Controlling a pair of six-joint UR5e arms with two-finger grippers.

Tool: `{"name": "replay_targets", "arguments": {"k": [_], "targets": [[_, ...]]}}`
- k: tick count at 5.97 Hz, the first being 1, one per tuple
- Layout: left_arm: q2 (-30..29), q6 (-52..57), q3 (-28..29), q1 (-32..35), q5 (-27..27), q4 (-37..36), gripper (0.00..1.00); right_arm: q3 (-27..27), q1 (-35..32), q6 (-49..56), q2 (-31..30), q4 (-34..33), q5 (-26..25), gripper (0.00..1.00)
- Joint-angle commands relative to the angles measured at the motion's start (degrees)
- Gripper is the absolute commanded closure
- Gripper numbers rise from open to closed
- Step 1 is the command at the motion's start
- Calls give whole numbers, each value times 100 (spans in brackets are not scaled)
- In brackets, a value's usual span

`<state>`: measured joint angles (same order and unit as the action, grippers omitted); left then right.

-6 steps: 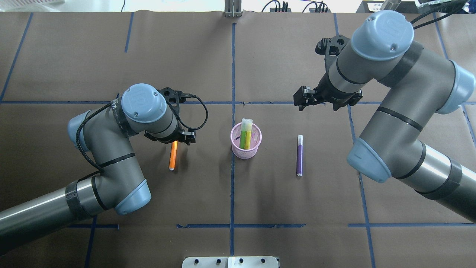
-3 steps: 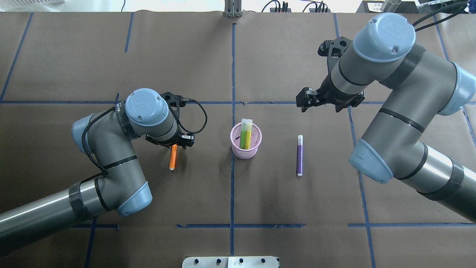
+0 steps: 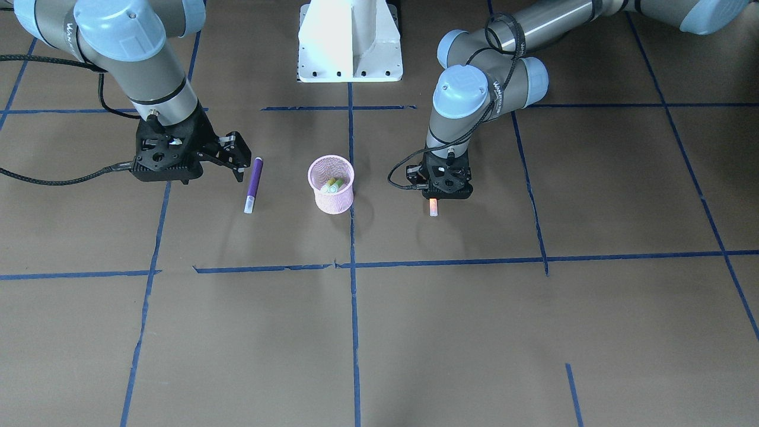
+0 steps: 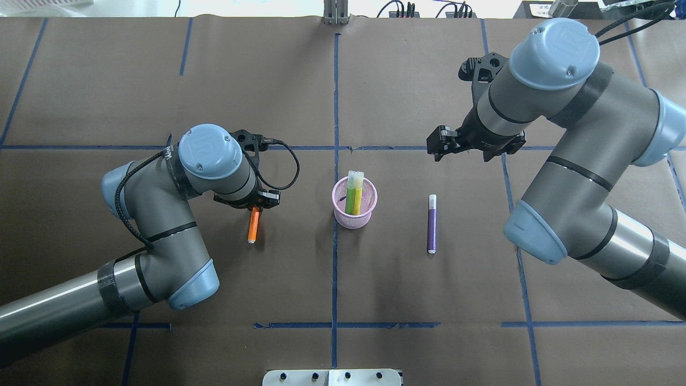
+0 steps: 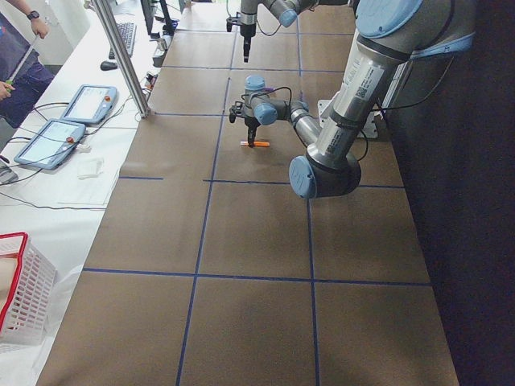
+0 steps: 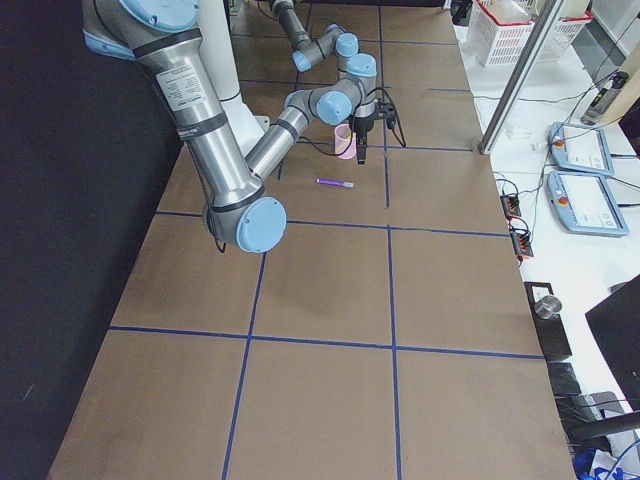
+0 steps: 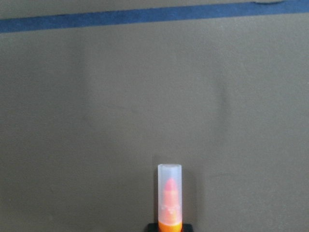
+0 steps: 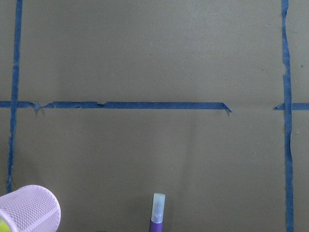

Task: Collect pens into pen holder
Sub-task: 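Lift the orange marker with the left gripper and move it over the cup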

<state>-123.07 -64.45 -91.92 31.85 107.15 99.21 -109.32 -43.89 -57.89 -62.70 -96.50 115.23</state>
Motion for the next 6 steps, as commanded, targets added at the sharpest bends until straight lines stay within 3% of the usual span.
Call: {"name": "replay_targets", "arguments": {"k": [1,3,4,5,6], "targets": [[-76,-450,-638,129,-627,-7,100,-2,-5,14,-49,17,0,0],[-330,-481,-1317,-263,-2383,185,100,-2,-5,32,-67,35,-9,0],[-523,-489,-1276,-562,-3009,770,100,7,-5,32,-76,35,-18,0],[-620,-516,-1197,-1079,-4033,1097,100,16,-5,23,-93,35,-44,0],[-700,-533,-1110,-1232,-4496,1170,100,16,-5,23,-119,35,-44,0]]}}
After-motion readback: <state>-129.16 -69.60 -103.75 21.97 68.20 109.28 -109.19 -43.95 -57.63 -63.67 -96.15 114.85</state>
